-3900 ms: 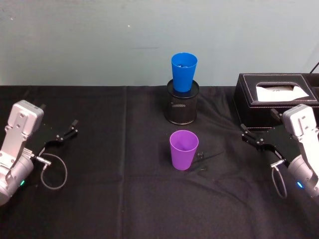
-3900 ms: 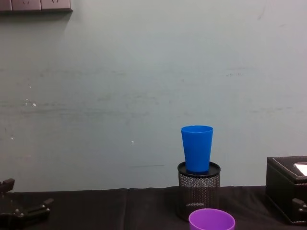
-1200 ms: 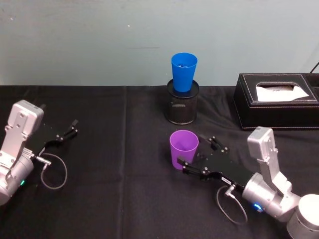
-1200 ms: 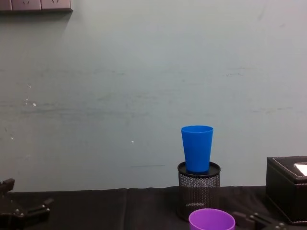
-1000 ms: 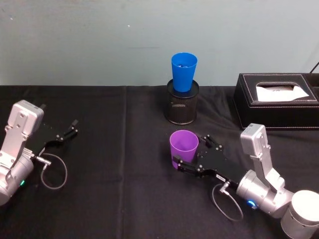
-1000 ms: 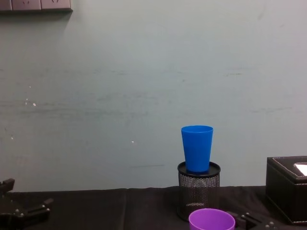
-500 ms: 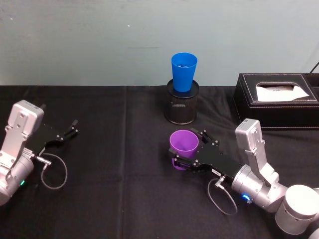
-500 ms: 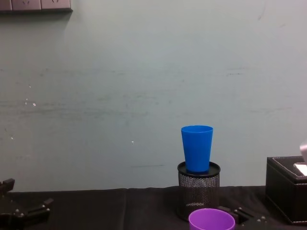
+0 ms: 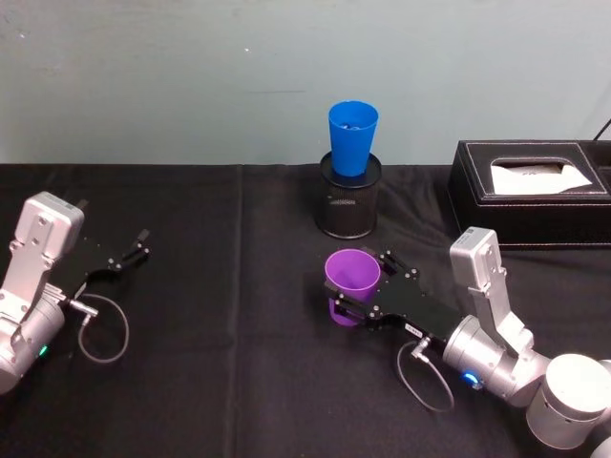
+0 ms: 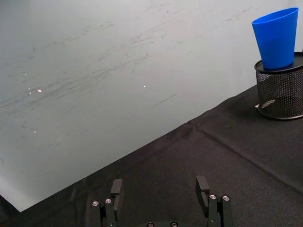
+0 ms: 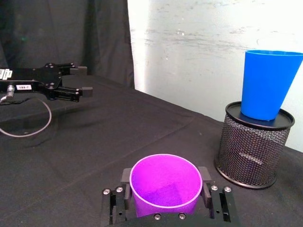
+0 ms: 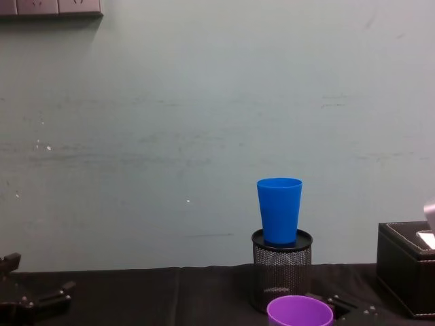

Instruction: Pick up one cup with a gripper and tap it against the other cup.

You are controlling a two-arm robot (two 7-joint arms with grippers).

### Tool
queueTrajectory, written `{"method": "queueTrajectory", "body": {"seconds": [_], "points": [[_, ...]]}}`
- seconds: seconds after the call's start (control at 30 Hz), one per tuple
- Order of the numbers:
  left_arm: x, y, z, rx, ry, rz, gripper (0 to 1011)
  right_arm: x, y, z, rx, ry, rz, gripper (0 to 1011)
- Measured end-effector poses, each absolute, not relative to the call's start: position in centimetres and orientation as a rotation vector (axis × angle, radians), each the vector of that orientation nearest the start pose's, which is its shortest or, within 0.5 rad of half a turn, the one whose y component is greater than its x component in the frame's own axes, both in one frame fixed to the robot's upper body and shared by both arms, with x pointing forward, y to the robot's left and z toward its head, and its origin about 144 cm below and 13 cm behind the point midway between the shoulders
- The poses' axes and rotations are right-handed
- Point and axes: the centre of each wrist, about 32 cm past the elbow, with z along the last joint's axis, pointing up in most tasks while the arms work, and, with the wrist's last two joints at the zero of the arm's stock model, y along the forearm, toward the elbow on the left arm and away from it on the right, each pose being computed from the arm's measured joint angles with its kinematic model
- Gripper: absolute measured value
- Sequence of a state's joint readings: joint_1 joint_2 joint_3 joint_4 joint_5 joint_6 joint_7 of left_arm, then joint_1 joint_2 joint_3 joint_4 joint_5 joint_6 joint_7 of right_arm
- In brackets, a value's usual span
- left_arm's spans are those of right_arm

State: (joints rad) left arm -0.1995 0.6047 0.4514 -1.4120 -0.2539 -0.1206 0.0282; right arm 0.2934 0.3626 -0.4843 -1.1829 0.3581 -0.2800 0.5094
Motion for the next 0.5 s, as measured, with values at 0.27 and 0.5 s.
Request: {"method": "queueTrajectory", "body": {"seconds": [0.27, 0.5], "points": [[48.86, 30.97, 113.98, 0.304, -0.285, 1.248, 1000, 51.39, -24.44, 109.85, -0.064, -0.090, -0.751, 773], [48.86, 30.97, 113.98, 0.304, -0.285, 1.248, 1000, 51.39, -24.45, 109.86, -0.064, -0.090, -0.751, 739]]}}
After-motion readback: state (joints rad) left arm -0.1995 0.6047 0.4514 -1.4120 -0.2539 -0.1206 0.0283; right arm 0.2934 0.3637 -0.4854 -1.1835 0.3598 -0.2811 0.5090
